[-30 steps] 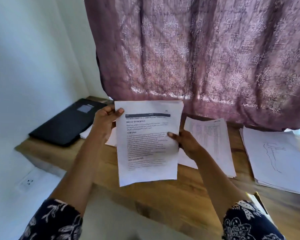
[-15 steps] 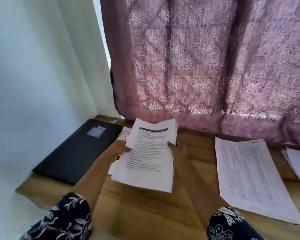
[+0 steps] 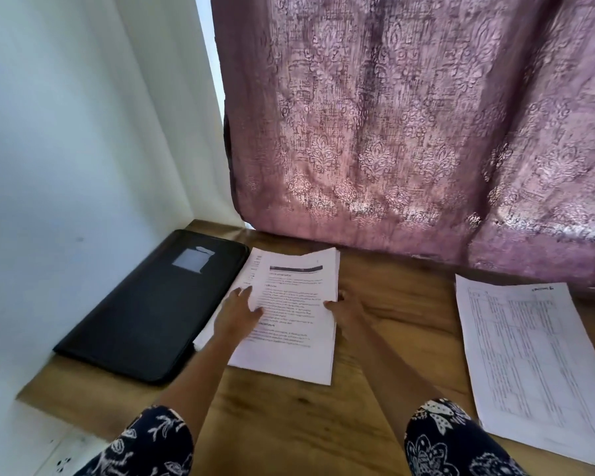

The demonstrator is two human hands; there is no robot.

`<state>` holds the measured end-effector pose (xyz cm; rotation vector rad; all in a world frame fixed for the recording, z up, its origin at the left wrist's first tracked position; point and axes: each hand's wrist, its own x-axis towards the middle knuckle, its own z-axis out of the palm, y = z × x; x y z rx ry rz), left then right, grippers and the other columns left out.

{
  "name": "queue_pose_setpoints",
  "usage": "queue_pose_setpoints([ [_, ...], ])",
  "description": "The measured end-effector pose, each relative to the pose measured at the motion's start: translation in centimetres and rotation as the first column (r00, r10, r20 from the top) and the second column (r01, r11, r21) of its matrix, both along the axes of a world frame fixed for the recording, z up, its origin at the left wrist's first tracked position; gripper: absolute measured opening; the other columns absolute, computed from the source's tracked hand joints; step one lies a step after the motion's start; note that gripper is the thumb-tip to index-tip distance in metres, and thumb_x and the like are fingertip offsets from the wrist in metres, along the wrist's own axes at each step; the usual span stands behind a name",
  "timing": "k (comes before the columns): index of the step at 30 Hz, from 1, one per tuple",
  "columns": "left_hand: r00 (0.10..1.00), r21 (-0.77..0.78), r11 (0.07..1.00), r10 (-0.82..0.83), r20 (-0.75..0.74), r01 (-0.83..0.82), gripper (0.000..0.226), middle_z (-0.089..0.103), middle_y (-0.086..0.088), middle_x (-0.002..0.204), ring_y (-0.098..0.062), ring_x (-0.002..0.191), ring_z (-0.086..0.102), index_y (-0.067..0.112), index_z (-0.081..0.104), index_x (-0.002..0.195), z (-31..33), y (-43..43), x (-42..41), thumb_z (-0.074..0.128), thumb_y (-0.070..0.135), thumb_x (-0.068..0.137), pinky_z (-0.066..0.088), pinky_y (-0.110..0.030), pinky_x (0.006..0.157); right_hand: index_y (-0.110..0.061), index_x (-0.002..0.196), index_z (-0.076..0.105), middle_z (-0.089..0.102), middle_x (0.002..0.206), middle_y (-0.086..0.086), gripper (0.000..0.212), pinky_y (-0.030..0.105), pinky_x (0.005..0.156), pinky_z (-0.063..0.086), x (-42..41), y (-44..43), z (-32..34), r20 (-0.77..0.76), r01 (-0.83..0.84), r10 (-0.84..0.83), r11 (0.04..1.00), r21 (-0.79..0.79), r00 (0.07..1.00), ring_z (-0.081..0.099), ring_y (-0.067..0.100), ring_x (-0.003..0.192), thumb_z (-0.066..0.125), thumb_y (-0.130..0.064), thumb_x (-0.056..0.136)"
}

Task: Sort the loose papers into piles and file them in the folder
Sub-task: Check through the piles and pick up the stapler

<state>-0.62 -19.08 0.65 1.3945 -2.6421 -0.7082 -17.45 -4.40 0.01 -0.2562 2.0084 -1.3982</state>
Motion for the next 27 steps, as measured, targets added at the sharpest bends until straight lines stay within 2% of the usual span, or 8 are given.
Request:
queue_pose_setpoints([
  [2, 0.988, 0.034, 0.995, -0.098, 0.119, 0.095, 0.072, 0.010, -0.007, 0.162, -0.025, 0.148, 0.013, 0.022, 0.016, 0.154, -1.4, 0.3, 0.4, 0.044, 0.054, 0.096, 0.021, -0.041, 0.117, -0.013, 0.133, 0.050, 0.061, 0.126, 0.006, 0.044, 0.039, 0.086, 0.055, 0.4, 0.0, -0.8, -0.097, -0.030, 0.036, 0.998, 0.061, 0.995, 0.064, 0.024, 0.099, 0.061, -0.013, 0.090],
  [5, 0.969, -0.054, 0.986, -0.144, 0.201, 0.158, 0.074, -0.002, -0.009, 0.162, -0.026, 0.149, -0.001, 0.024, 0.003, 0.155, -2.8, 0.7, 0.8, 0.028, 0.061, 0.096, 0.006, -0.044, 0.120, -0.017, 0.126, 0.053, 0.062, 0.124, 0.004, 0.035, 0.042, 0.086, 0.054, 1.2, -0.2, -1.3, -0.293, -0.070, 0.110, 0.987, 0.146, 0.950, 0.062, 0.022, 0.100, 0.059, -0.016, 0.092],
  [9, 0.969, -0.082, 0.987, -0.115, 0.221, 0.136, 0.071, -0.008, -0.007, 0.162, -0.025, 0.149, -0.007, 0.025, -0.003, 0.155, -3.1, 0.1, 1.2, 0.021, 0.059, 0.098, 0.001, -0.046, 0.119, -0.021, 0.137, 0.044, 0.044, 0.141, 0.002, 0.050, 0.037, 0.095, 0.046, 2.0, -0.3, -1.2, -0.509, -0.044, 0.330, 0.868, 0.494, 0.795, 0.040, 0.022, 0.130, 0.059, -0.037, 0.092],
  [15, 0.963, -0.067, 0.987, -0.128, 0.237, 0.148, 0.068, -0.018, -0.006, 0.160, -0.024, 0.148, -0.015, 0.023, -0.015, 0.152, -3.4, 0.0, 1.6, 0.013, 0.056, 0.099, -0.006, -0.047, 0.118, -0.013, 0.151, 0.015, 0.027, 0.149, 0.005, 0.083, 0.044, 0.105, 0.032, 2.6, -0.2, -0.9, -0.540, -0.001, 0.388, 0.813, 0.583, 0.747, 0.023, 0.025, 0.137, 0.056, -0.050, 0.090],
  [20, 0.951, -0.084, 0.990, -0.087, 0.298, 0.117, 0.065, -0.012, -0.010, 0.161, -0.026, 0.148, -0.012, 0.020, -0.004, 0.155, -1.7, 0.6, 0.6, 0.023, 0.048, 0.102, -0.005, -0.046, 0.119, -0.015, 0.147, 0.026, 0.031, 0.146, 0.009, 0.079, 0.045, 0.104, 0.032, 1.1, 1.1, 0.4, -0.469, -0.062, 0.371, 0.832, 0.551, 0.802, 0.026, 0.028, 0.136, 0.058, -0.055, 0.087],
  [23, 0.993, -0.192, 0.977, -0.073, 0.095, 0.090, 0.060, 0.011, -0.010, 0.161, -0.028, 0.149, 0.008, 0.017, 0.021, 0.152, 0.3, 4.6, -2.9, 0.038, 0.041, 0.101, 0.002, -0.044, 0.119, -0.016, 0.145, 0.032, 0.034, 0.146, 0.010, 0.069, 0.045, 0.103, 0.035, -0.9, 4.9, 1.9, -0.507, -0.015, 0.270, 0.892, 0.451, 0.818, 0.030, 0.031, 0.134, 0.058, -0.048, 0.089],
  [25, 0.975, -0.150, 0.980, -0.156, -0.160, 0.132, 0.053, 0.036, -0.008, 0.153, -0.028, 0.142, 0.032, 0.017, 0.040, 0.144, 1.0, 8.6, -5.8, 0.048, 0.039, 0.097, 0.015, -0.043, 0.118, -0.015, 0.144, 0.035, 0.037, 0.144, 0.011, 0.067, 0.043, 0.103, 0.036, -2.5, 8.5, 2.8, -0.554, 0.082, 0.176, 0.909, 0.409, 0.814, 0.033, 0.031, 0.132, 0.059, -0.045, 0.089],
  [27, 0.907, -0.061, 0.958, -0.287, -0.307, 0.282, 0.048, 0.054, -0.007, 0.138, -0.027, 0.128, 0.049, 0.016, 0.052, 0.135, 1.1, 13.8, -9.3, 0.054, 0.039, 0.093, 0.033, -0.040, 0.112, -0.015, 0.144, 0.036, 0.037, 0.146, 0.012, 0.062, 0.044, 0.105, 0.034, -4.8, 13.5, 3.2, -0.578, 0.199, 0.077, 0.895, 0.400, 0.812, 0.034, 0.032, 0.133, 0.057, -0.041, 0.091],
])
